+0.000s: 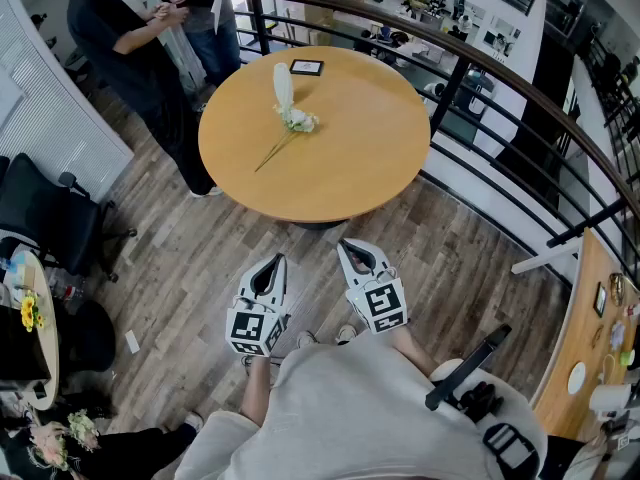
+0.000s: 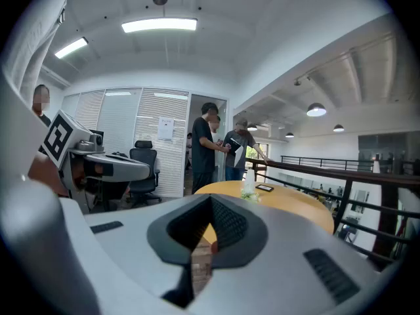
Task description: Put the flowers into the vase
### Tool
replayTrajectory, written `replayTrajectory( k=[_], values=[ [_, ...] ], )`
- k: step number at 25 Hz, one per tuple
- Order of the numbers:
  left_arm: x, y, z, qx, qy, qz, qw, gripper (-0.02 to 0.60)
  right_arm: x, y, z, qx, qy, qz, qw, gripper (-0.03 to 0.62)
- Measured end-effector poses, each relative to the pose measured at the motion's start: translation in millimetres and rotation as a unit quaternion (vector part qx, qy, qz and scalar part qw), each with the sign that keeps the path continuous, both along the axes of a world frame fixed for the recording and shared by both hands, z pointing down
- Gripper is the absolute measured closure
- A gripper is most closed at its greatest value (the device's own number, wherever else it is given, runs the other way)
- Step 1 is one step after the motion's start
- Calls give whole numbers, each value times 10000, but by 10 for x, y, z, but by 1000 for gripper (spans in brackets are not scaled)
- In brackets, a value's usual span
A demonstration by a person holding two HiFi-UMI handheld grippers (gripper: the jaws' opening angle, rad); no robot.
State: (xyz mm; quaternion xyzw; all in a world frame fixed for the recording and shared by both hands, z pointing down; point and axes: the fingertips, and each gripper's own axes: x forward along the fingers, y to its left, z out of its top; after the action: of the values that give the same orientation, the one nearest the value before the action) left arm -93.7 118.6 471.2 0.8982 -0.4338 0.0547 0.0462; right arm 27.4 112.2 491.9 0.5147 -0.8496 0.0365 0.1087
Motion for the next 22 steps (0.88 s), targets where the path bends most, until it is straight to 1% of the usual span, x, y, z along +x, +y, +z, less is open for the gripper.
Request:
replayTrajectory(
  k=[7, 14, 22],
  values=[
    [24, 24, -3, -2, -3, 2, 10000, 575, 7, 22, -53, 102, -29, -42, 9999, 586],
    [90, 83, 24, -38, -21, 16, 10000, 575, 49, 84, -20, 11, -35, -59, 10000, 586],
    [164, 132, 0, -7, -45, 20, 10000, 575, 107, 153, -96, 191, -98, -115, 9997, 586]
  ],
)
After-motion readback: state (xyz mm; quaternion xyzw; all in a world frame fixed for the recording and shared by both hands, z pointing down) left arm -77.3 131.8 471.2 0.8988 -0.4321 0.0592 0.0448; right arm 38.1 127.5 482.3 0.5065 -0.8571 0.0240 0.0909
